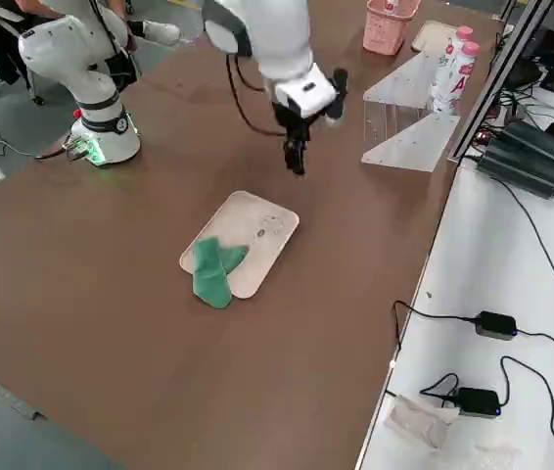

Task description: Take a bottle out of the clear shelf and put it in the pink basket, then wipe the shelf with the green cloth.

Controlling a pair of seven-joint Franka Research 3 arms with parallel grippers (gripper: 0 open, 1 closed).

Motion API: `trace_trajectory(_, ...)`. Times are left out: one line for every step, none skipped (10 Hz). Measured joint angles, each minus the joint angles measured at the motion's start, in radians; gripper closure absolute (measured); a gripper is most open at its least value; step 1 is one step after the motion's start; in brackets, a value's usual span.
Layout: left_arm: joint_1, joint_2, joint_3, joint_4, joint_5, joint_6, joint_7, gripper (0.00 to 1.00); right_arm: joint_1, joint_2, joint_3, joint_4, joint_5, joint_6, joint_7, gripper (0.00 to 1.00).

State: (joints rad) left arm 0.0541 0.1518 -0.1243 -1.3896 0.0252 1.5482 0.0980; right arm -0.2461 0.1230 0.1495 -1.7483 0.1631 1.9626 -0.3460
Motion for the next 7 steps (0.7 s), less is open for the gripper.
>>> trace_trajectory(0.002,0.0,0.0,0.0,0.0,0.0,0.0,0.0,0.048,-0.052,0.0,0.041,-0.024,-0.138,0.132,0.0)
trace_trajectory(0.0,0.0,-0.001,0.0,0.0,0.0,0.0,0.0,0.087,-0.095,-0.002,0.091,-0.058,-0.263,0.226,0.0)
trace_trajectory(-0.001,0.0,-0.002,0.0,0.0,0.0,0.0,0.0,0.123,-0.134,-0.003,0.123,-0.096,-0.343,0.292,0.0)
trace_trajectory(-0.001,0.0,-0.002,0.0,0.0,0.0,0.0,0.0,0.143,-0.166,-0.003,0.131,-0.118,-0.371,0.322,0.0)
trace_trajectory(-0.001,0.0,-0.002,0.0,0.0,0.0,0.0,0.0,0.144,-0.181,-0.006,0.134,-0.126,-0.375,0.326,0.0)
trace_trajectory(0.0,0.0,-0.002,0.0,0.0,0.0,0.0,0.0,0.144,-0.181,-0.014,0.152,-0.131,-0.398,0.326,0.0)
trace_trajectory(0.0,0.0,-0.002,0.0,0.0,0.0,0.0,0.0,0.144,-0.18,-0.017,0.187,-0.136,-0.438,0.34,0.0)
